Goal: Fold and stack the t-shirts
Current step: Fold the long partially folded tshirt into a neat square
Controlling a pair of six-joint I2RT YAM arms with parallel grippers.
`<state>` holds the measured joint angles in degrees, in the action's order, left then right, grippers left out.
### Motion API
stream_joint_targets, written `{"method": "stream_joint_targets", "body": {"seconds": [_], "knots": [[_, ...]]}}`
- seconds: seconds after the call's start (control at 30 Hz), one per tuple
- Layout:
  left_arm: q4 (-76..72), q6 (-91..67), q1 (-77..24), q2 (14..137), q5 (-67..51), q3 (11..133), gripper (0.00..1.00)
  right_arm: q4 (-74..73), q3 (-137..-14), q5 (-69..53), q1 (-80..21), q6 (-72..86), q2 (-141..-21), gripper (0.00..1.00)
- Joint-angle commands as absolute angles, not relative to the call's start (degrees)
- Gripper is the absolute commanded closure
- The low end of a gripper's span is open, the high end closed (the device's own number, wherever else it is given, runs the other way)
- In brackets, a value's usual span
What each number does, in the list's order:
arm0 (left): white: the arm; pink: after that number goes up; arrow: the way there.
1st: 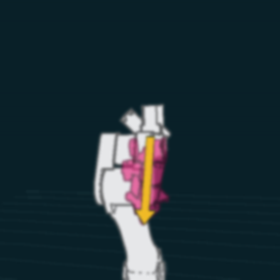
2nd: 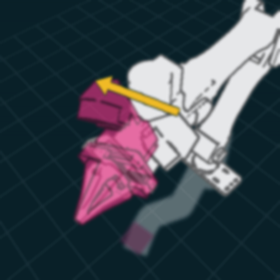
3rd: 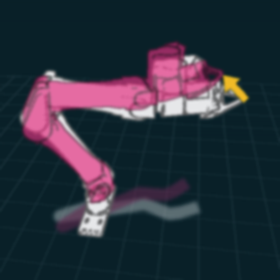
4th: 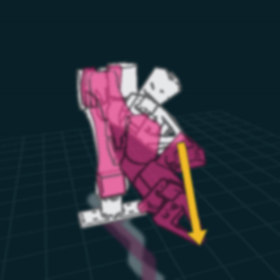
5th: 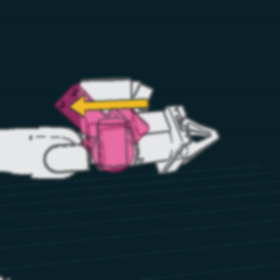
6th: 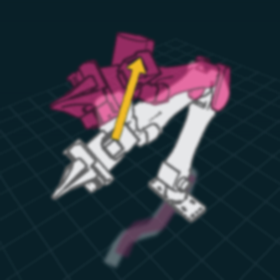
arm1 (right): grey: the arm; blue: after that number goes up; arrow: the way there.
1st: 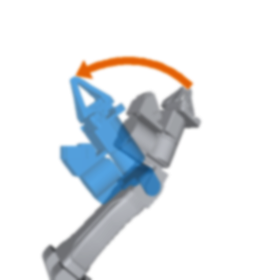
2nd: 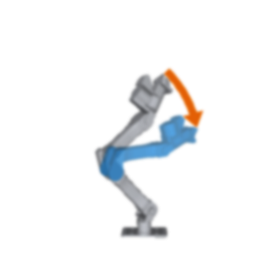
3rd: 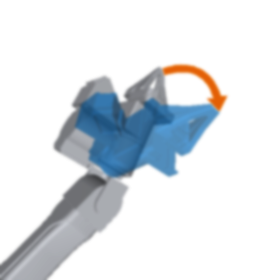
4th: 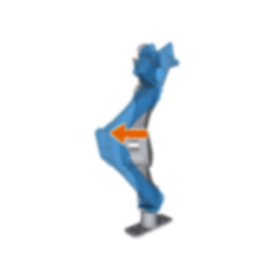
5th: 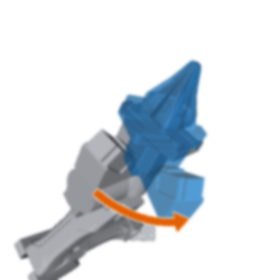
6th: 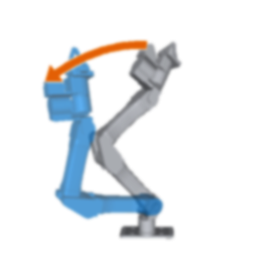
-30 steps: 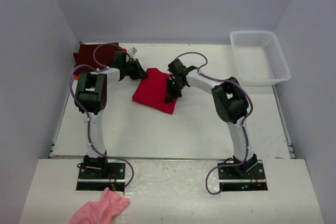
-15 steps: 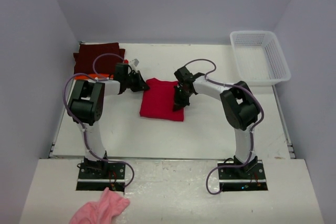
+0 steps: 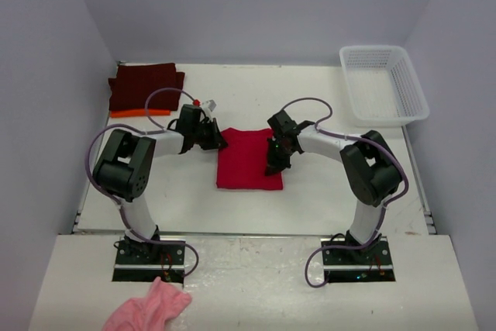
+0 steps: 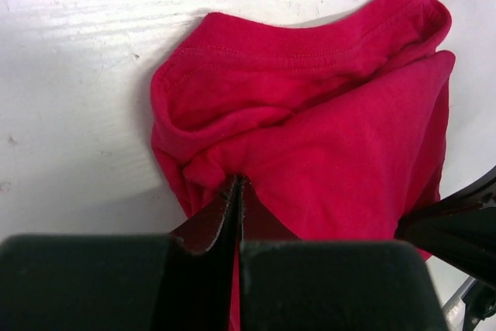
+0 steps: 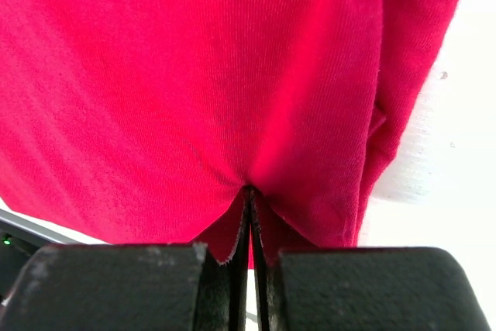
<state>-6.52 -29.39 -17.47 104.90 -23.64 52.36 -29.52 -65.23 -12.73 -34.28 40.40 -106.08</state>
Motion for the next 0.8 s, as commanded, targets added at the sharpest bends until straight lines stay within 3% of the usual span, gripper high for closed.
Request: {"method": "stream_joint_targets", "body": {"seconds": [0.0, 0.1, 0.2, 0.23, 0.33, 0.57, 0.6, 0.67, 0.77], "knots": [[-4.1, -29.4, -18.3, 102.0, -21.4, 51.2, 1.0, -29.4, -65.6, -7.4, -34.7, 36.7, -107.0, 1.0], [-4.0, -28.9, -18.3, 101.4, -20.9, 51.5, 0.98, -31.2, -68.6, -6.3, -34.7, 34.0, -107.8, 1.0], [-3.9, -28.5, -18.3, 100.4, -20.3, 51.7, 0.86, -31.6, -70.1, -6.2, -35.0, 31.9, -106.8, 1.0], [-4.0, -28.4, -18.4, 99.2, -19.5, 51.6, 0.75, -31.8, -71.0, -5.9, -35.2, 31.6, -105.9, 1.0], [-3.8, -27.2, -18.5, 96.9, -18.5, 52.8, 0.6, -33.7, -74.7, -5.7, -35.7, 30.1, -105.5, 0.97], [2.4, -25.1, -18.5, 90.7, -16.0, 62.9, 0.44, -43.8, -87.6, -1.3, -38.5, 28.4, -101.9, 0.92], [3.2, -25.4, -18.5, 89.4, -15.3, 63.7, 0.3, -46.5, -89.0, -0.5, -38.8, 28.6, -101.0, 0.9], [9.5, -26.6, -18.5, 86.4, -11.4, 66.3, 0.2, -49.6, -93.0, -0.1, -39.1, 28.6, -98.5, 0.79], [17.5, -28.8, -18.8, 82.6, -8.6, 65.8, 0.17, -54.2, -94.8, 4.6, -39.1, 28.3, -92.5, 0.49]]}}
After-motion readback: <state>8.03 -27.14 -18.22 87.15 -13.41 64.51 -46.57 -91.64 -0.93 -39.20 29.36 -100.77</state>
